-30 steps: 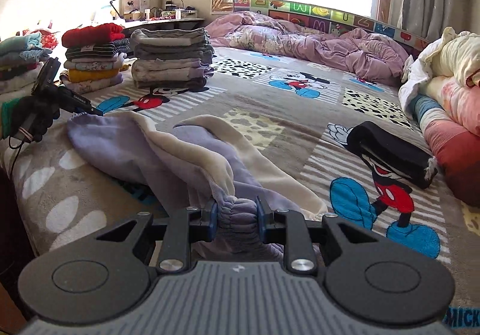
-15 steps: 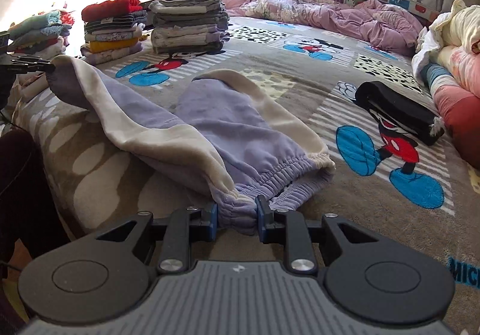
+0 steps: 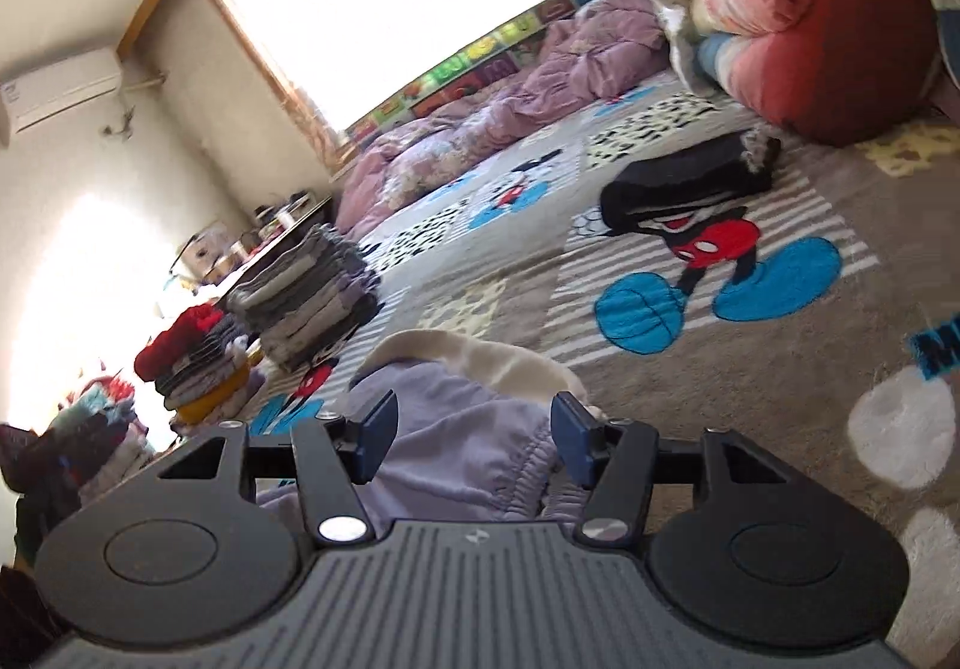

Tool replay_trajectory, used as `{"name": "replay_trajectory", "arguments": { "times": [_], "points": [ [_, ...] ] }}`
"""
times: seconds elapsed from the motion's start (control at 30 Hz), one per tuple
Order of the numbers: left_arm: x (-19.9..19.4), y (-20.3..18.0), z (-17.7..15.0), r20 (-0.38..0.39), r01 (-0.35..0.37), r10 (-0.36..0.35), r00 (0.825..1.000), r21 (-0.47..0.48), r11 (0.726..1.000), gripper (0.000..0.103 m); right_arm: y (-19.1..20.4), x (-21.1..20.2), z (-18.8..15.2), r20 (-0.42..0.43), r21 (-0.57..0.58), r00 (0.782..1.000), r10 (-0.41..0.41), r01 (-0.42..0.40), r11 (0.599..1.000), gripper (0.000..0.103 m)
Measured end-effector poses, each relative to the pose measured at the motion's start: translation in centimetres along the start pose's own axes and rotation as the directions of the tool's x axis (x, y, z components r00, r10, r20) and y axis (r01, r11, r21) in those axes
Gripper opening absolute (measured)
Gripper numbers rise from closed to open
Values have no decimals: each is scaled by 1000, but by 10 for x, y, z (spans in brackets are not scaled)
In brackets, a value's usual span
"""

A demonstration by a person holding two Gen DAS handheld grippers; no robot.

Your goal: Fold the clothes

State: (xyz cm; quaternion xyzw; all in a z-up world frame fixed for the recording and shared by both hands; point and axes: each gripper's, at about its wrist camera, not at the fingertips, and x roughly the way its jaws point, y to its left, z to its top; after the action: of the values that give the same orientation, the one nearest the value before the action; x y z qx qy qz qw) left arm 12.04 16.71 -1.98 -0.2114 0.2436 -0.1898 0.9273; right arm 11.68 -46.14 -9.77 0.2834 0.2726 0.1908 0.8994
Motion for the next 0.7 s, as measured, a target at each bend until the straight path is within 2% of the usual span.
{"name": "replay_trajectory", "arguments": {
  "times": [0.07, 0.13, 0.27, 0.37, 0.43, 0.57, 0.6, 0.63, 0.67, 0.7],
  "points": [
    [36, -5, -6, -61, -39, 35, 998, -72, 997, 51, -18, 21, -10, 13, 110, 997, -74, 72, 991, 59],
    [68, -10, -13, -102, -40, 25, 994, -150, 988, 51, -32, 47, -24, -2, 182, 994, -106, 105, 978, 59],
    [119, -14, -23, -158, -54, 11, 987, -269, 962, 51, -50, 86, -45, -32, 260, 993, -110, 114, 959, 61],
    [156, -13, -27, -190, -78, 14, 982, -335, 939, 51, -53, 96, -49, -3, 251, 997, -76, 74, 965, 61],
    [180, -16, -29, -214, -103, 30, 976, -341, 934, 51, -54, 100, -47, 1, 232, 999, -46, 45, 972, 60],
    [223, -21, -34, -257, -176, 93, 962, -322, 930, 50, -54, 108, -44, -3, 174, 1000, 5, -4, 985, 43],
    [230, -23, -35, -260, -192, 111, 959, -310, 931, 47, -54, 110, -43, -8, 161, 1000, 15, -13, 987, 41],
    [235, -27, -35, -259, -202, 127, 957, -289, 936, 28, -53, 113, -43, -14, 147, 1000, 26, -23, 989, 40],
    [240, -35, -35, -251, -216, 153, 956, -249, 944, 20, -52, 115, -43, -19, 139, 999, 34, -31, 990, 38],
    [243, -46, -34, -232, -219, 174, 957, -186, 958, 17, -52, 117, -43, -23, 133, 999, 45, -41, 990, 38]
  ]
}}
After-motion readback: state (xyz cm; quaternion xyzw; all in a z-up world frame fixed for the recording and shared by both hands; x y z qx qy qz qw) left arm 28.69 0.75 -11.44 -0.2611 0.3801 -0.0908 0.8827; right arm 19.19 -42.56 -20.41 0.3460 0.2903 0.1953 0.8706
